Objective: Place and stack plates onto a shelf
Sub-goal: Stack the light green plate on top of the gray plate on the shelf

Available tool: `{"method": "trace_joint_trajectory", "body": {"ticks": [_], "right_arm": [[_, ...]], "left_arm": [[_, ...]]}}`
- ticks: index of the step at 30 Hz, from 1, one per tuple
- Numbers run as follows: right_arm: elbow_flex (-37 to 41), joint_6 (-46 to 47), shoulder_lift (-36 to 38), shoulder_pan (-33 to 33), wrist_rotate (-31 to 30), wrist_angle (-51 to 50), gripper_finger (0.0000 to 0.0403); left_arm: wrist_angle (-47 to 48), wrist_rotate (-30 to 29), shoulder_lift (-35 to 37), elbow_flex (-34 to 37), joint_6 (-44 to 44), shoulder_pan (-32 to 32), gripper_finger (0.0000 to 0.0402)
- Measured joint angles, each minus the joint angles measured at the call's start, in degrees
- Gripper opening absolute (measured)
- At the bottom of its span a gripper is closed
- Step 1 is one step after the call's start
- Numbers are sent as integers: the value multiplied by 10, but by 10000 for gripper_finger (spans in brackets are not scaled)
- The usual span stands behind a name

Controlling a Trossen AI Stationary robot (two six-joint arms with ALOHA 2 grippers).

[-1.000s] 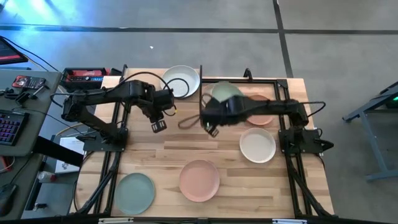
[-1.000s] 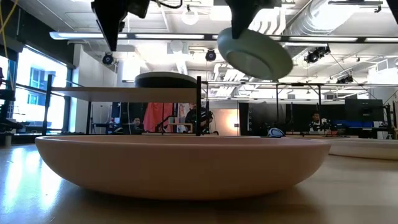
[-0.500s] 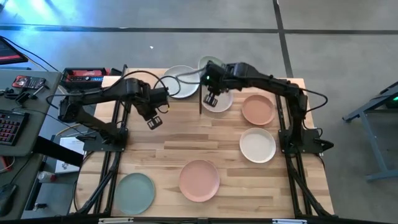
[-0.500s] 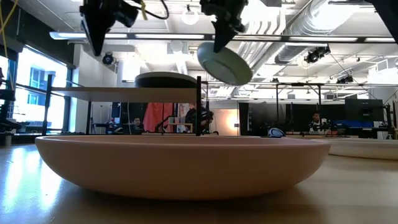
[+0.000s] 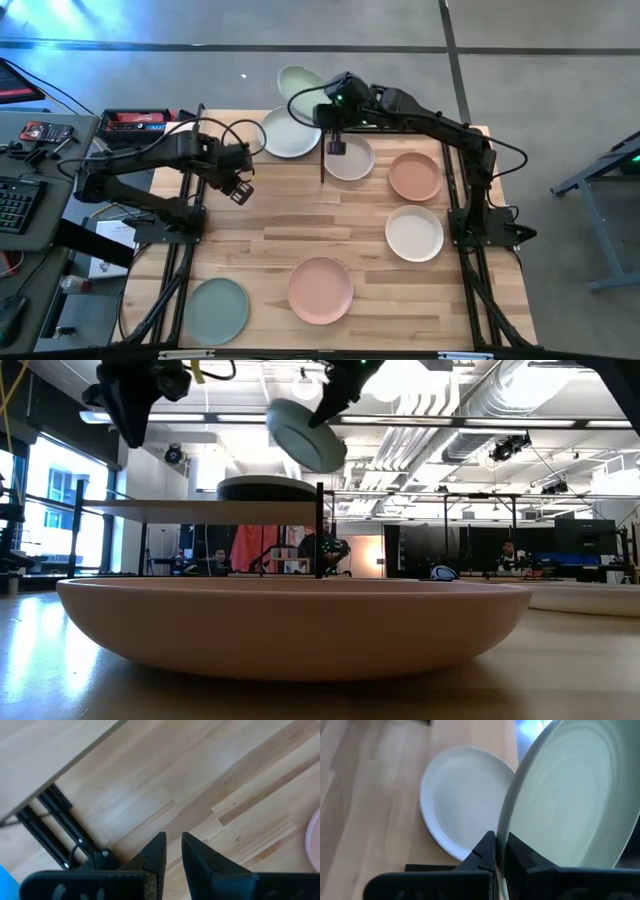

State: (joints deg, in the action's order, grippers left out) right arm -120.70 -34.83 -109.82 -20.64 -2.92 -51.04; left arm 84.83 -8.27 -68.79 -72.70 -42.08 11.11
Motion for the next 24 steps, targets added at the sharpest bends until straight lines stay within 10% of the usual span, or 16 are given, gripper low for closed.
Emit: {"method": "trace_joint_trajectory", "body": {"ticks": [12, 24], "right_arm": [[0, -248, -6, 15, 53, -1, 0], [0, -302, -59, 31, 22, -19, 0]], "left_arm": [[-12, 0, 12, 26, -74, 0, 51], [-26, 2, 12, 26, -88, 0, 51]]}}
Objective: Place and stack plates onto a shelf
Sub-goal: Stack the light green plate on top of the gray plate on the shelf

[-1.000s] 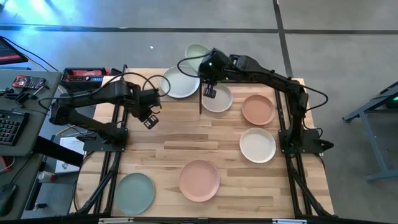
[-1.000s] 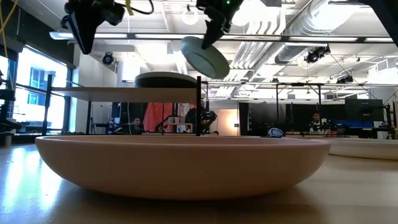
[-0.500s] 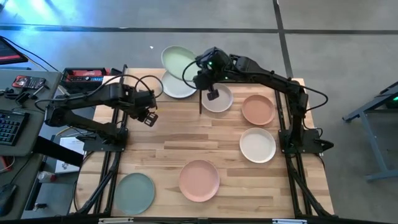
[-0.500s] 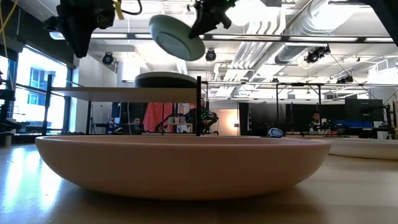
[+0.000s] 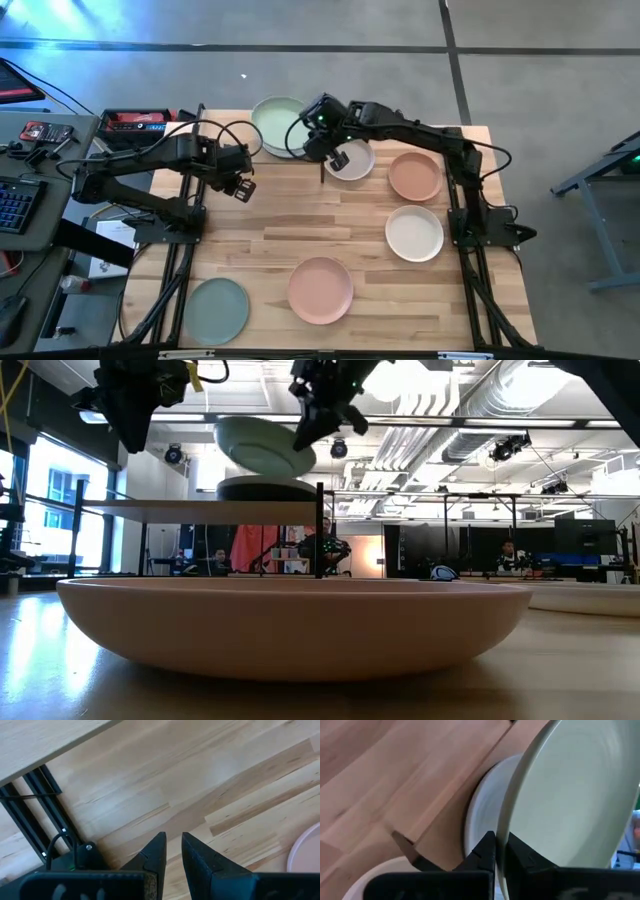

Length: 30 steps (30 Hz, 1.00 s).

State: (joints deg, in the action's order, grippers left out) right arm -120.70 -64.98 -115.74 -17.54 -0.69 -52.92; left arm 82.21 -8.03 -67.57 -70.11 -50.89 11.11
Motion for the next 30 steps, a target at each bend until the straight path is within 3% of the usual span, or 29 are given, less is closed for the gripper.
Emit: {"method": "trace_joint_trajectory", "body": {"ticks": [6, 30], "right_arm": [[0, 4, -23, 0, -44, -5, 0], [0, 4, -43, 0, -40, 16, 0]], "left_arm": [[0, 0, 0, 0, 0, 0, 51], [-1, 0, 0, 0, 0, 0, 51]]}}
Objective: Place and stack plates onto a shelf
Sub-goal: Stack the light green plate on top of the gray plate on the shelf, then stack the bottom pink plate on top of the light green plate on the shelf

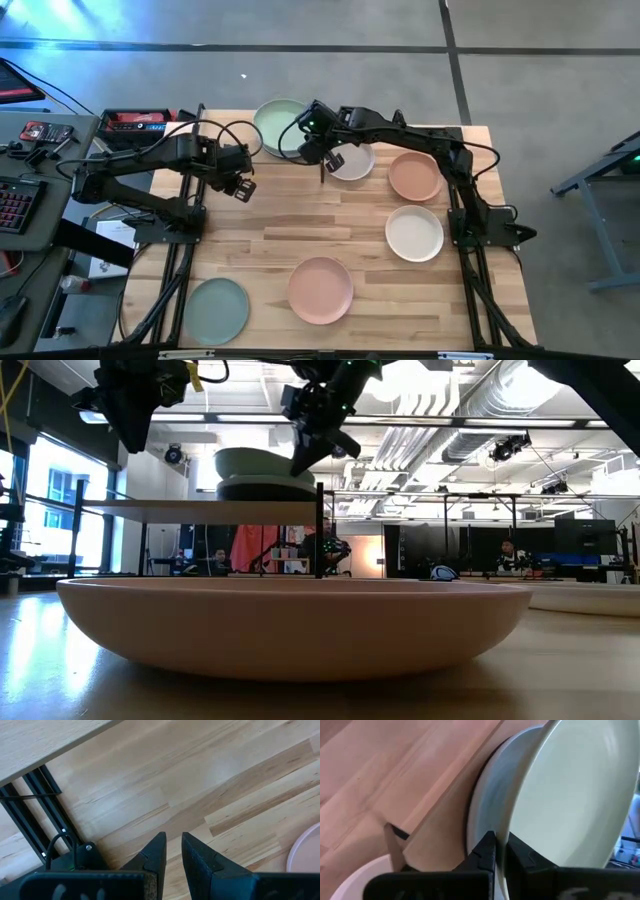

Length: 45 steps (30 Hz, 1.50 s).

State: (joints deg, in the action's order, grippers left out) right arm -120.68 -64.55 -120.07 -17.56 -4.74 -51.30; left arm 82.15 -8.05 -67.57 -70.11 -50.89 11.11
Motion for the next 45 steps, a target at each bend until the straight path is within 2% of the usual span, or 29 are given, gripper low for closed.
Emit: {"method": "trace_joint_trajectory", "body": {"ticks": [16, 22, 29, 34, 45], "right_arm": [[0, -4, 0, 0, -16, 6, 1], [0, -5, 0, 0, -49, 6, 35], [0, 1, 0, 2, -54, 5, 60], [0, 2, 5, 18, -93, -10, 67], [0, 59, 8, 44, -111, -36, 67]], "left_arm": [[-2, 0, 0, 0, 0, 0, 51], [-2, 10, 0, 0, 0, 0, 51], [-2, 15, 0, 0, 0, 0, 51], [-7, 15, 0, 0, 1, 0, 51], [-25, 15, 0, 0, 16, 0, 51]]}}
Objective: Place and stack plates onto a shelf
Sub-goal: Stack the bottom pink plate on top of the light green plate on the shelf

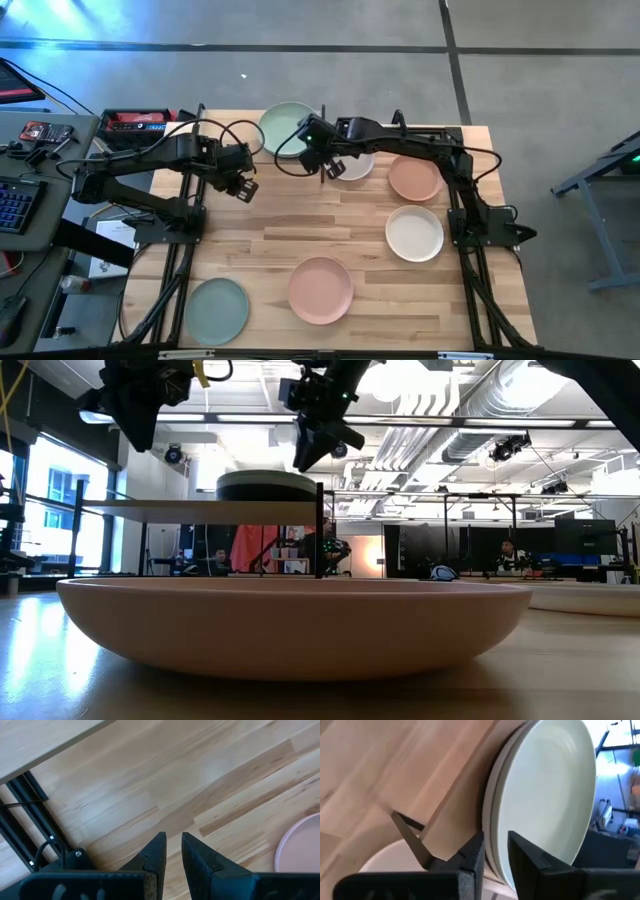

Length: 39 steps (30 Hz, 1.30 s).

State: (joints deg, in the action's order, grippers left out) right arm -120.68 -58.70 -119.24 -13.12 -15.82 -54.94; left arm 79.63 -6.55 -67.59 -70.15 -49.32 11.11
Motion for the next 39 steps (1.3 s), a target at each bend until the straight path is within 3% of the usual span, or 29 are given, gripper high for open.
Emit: {"method": "trace_joint_trajectory", "body": {"ticks": [9, 16, 28, 39], "right_arm": [[0, 74, 39, 18, -4, -27, 67], [0, 199, 78, 42, -10, -61, 67], [0, 536, 105, 117, -29, -183, 67], [0, 854, 105, 197, 32, -255, 67]], "left_arm": [[-4, 3, 0, 0, 0, 0, 51], [-6, 14, 0, 0, 13, 0, 51], [-86, 39, 0, 0, 99, -3, 51], [-154, 77, -6, 0, 128, -62, 51]]}}
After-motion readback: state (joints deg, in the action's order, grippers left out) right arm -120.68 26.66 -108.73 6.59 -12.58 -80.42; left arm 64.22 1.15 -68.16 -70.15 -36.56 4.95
